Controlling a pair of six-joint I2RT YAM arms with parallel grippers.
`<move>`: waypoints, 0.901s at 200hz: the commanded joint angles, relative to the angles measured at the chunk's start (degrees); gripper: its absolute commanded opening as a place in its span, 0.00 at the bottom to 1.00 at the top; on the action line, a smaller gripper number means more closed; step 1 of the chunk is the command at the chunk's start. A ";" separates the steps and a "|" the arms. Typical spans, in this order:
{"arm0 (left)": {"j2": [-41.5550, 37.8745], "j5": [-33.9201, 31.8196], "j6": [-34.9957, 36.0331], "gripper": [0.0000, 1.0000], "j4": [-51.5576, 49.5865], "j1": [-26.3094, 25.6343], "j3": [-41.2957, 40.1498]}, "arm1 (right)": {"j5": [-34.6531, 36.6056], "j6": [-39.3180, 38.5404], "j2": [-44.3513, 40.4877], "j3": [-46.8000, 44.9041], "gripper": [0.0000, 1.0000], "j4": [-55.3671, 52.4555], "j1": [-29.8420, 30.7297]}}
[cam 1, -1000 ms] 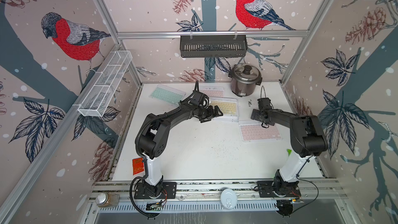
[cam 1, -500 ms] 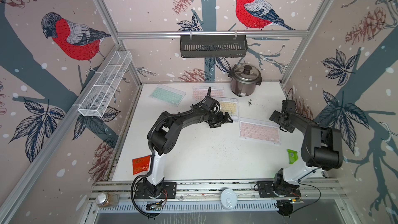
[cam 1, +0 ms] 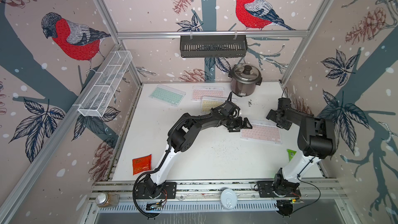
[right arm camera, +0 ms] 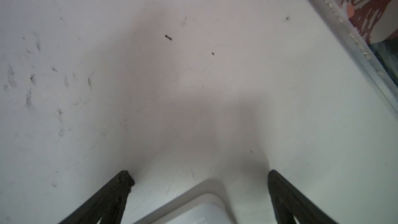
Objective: Stack the numeric keypads
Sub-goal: Move the numeric keypad to the center of the board.
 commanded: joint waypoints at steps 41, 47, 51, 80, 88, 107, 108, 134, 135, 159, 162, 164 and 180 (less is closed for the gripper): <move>2.22 1.84 -5.40 0.99 2.73 -3.30 0.32 | -3.34 -0.50 1.63 1.94 1.00 0.35 -1.75; 1.80 1.94 -5.78 0.99 3.31 -3.45 -0.29 | -3.45 -0.59 1.35 1.86 1.00 0.17 -1.80; 1.45 1.94 -5.94 0.99 3.49 -3.59 -0.61 | -3.62 -0.61 1.24 1.71 1.00 0.20 -1.80; -1.84 0.85 -5.53 0.99 3.13 -3.51 -3.82 | -4.11 -0.47 -1.02 -0.95 1.00 0.25 -0.89; -3.05 0.36 -5.23 0.99 3.16 -3.33 -4.90 | -4.18 -0.43 -1.92 -2.00 1.00 0.48 -0.45; -5.63 -0.18 -5.14 0.99 3.86 -2.65 -8.15 | -4.43 -0.17 -3.76 -4.06 1.00 0.57 0.77; -5.72 -0.26 -5.13 0.99 3.93 -2.60 -8.34 | -4.44 -0.20 -3.83 -4.18 1.00 0.53 0.81; -8.46 -1.04 -4.94 0.99 5.30 -1.04 -13.42 | -5.41 0.46 -6.07 -6.78 1.00 0.79 2.74; -8.54 -1.05 -4.94 0.99 5.35 -0.96 -13.70 | -5.41 0.47 -6.17 -6.94 1.00 0.81 2.85; -10.83 -0.92 -4.88 0.99 6.67 1.26 -19.00 | -4.17 0.82 -8.33 -9.25 1.00 0.80 5.62; -11.08 -0.89 -4.80 0.99 6.91 1.54 -19.59 | -3.95 0.83 -8.46 -9.42 1.00 0.81 5.99; -11.26 -1.01 -4.71 0.99 7.09 1.74 -20.06 | -3.88 0.83 -8.53 -9.57 1.00 0.79 6.17; -12.30 -1.09 -4.27 0.99 7.51 3.00 -22.60 | -3.17 1.21 -9.25 -10.51 1.00 0.93 7.96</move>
